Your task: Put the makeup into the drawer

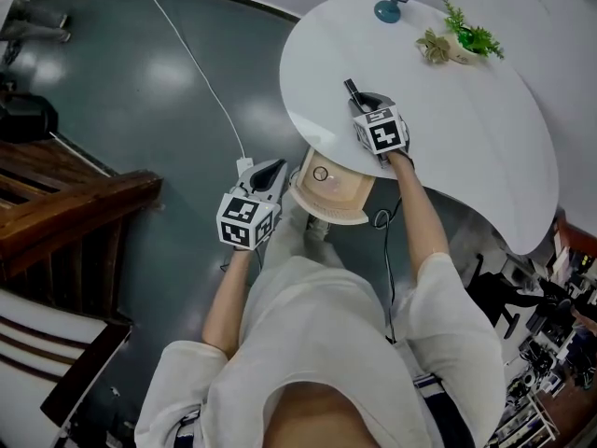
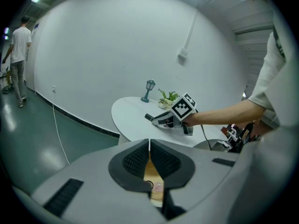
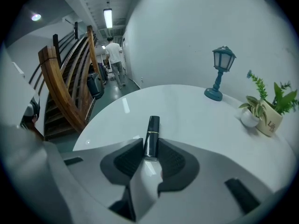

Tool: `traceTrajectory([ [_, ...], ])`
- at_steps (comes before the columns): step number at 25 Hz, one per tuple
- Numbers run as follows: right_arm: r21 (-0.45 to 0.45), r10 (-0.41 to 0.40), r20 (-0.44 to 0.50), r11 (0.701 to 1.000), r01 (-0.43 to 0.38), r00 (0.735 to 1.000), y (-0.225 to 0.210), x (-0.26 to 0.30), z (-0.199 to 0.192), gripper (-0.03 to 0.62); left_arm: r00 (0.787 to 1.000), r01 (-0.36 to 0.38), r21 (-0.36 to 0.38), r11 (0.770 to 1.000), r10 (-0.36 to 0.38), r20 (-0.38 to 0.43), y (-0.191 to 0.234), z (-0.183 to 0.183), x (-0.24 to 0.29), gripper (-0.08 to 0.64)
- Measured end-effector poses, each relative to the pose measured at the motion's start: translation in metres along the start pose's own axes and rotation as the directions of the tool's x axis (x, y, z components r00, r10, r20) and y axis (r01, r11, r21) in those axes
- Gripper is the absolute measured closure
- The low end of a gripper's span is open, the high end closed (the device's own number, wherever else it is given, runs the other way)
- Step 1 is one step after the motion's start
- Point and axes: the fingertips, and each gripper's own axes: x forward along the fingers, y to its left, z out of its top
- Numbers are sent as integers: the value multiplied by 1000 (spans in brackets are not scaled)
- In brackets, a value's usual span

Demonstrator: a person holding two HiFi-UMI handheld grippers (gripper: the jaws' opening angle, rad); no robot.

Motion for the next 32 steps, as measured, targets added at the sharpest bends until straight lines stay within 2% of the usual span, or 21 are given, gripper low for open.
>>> traceTrajectory([
  [5,22,9,12,1000,-9,1000,3,-6,-2,497,1000,8,7,1000,-8,0,-3,-1,0,544],
  [12,47,11,84,999,-15,996,24,-44,-11,497,1000,30,25,999,-30,0,-16,0,1,545],
  [22,64,51,133,996,-60,990,82,-102,-57,497,998,69,58,996,-69,-8,-52,-11,1,544],
  [28,59,87,126,994,-95,988,112,-125,-88,497,997,83,67,994,-83,-7,-71,-20,-2,543],
  [32,23,129,101,991,-132,986,131,-132,-110,497,996,84,66,994,-84,-6,-81,-27,-3,543],
])
